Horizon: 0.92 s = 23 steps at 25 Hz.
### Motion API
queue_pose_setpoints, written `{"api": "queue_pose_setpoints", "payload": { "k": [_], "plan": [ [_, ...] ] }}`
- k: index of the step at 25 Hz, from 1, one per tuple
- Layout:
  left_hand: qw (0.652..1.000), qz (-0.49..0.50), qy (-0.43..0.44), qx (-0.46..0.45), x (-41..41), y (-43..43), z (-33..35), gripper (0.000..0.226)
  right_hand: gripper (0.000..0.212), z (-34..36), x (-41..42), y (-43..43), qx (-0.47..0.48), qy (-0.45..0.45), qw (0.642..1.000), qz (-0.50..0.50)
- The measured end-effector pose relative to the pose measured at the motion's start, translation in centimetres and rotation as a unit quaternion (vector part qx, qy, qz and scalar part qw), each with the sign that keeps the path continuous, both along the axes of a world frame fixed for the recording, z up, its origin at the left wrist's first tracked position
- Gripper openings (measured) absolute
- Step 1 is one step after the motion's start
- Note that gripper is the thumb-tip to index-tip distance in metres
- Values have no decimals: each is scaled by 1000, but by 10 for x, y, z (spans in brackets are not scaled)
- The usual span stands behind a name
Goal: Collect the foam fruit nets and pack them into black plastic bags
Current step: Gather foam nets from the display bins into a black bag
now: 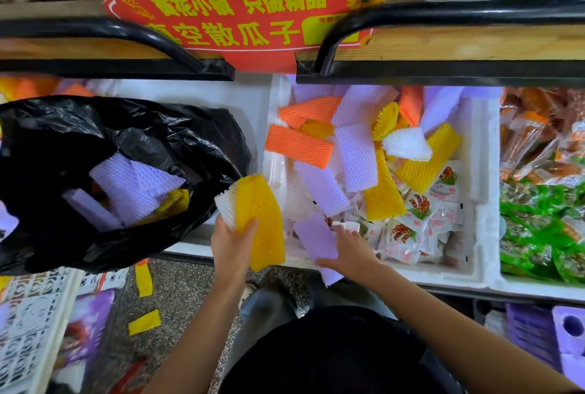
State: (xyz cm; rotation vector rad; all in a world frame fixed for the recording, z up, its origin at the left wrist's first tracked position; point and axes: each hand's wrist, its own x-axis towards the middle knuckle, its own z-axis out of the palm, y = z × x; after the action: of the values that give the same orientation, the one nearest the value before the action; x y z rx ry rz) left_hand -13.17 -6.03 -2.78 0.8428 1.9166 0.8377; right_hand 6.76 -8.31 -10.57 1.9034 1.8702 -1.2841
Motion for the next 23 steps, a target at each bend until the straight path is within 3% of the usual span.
{"api": "queue_pose_setpoints", "payload": {
  "k": [3,6,9,11,12,15,18,23],
  "plan": [
    [1000,-1,3,-14,-1,-4,-7,24,57,18,10,9,59,62,992,-89],
    [999,-19,-4,-31,7,-6,-5,21,30,47,22,11,137,153,961,-185],
    [990,-95,-63,-79,26,-7,-3,38,27,72,14,7,146,244,931,-230],
    [975,-134,-144,-105,40,-6,1,72,32,74,3,5,160,225,934,-227],
    [967,-152,-173,-104,45,-5,0,76,31,73,-2,4,175,213,936,-220],
    [967,-179,-180,-32,58,-3,7,37,14,76,-13,6,218,198,943,-157],
    [979,-138,-147,22,44,0,13,41,32,78,-2,35,258,159,950,-81],
    [993,-86,-86,-3,7,-2,13,39,55,55,0,120,286,39,957,-18]
  ]
}}
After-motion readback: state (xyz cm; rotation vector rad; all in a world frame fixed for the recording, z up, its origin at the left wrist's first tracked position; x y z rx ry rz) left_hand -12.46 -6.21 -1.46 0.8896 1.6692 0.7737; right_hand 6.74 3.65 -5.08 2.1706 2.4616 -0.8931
